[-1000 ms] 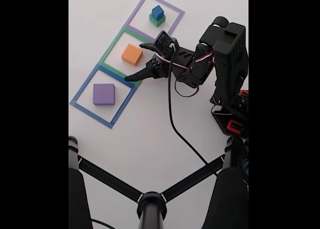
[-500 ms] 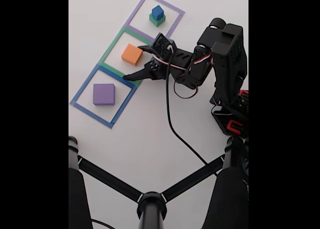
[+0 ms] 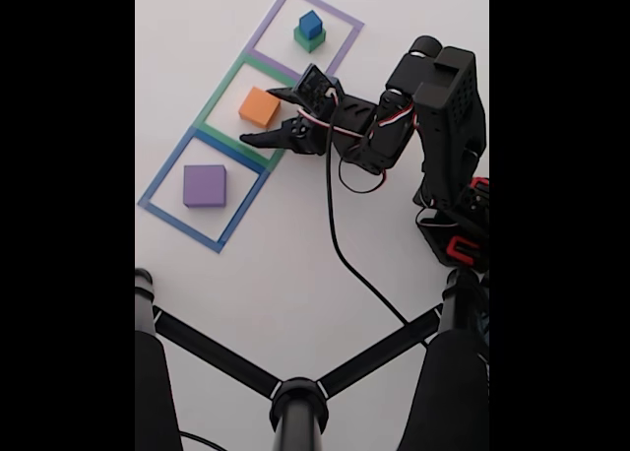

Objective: Tower of hanoi

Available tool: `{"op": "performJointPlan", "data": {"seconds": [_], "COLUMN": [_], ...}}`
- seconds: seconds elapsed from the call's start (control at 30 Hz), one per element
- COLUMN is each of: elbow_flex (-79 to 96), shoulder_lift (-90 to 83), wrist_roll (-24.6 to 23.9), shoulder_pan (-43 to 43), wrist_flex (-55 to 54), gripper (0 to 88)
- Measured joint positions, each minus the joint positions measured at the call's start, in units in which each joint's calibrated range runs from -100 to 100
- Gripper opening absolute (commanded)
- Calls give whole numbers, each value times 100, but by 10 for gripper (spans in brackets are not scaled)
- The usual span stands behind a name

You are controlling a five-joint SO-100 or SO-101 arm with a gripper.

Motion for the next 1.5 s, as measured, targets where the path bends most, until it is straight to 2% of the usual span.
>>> {"op": "performJointPlan", "data": {"seconds": [0.33,0.63,0.87,1.03,1.27,1.5], "elbow_flex": [0,0,52,-26,-1036,-2846], "shoulder_lift": [25,17,-861,-2127,-4035,-4846], "wrist_roll": [0,0,0,0,0,0], "shoulder_pan": [0,0,-8,-33,-123,-360], "wrist_flex": [0,128,1116,2624,6212,9767], "gripper": [124,113,115,117,114,109]}}
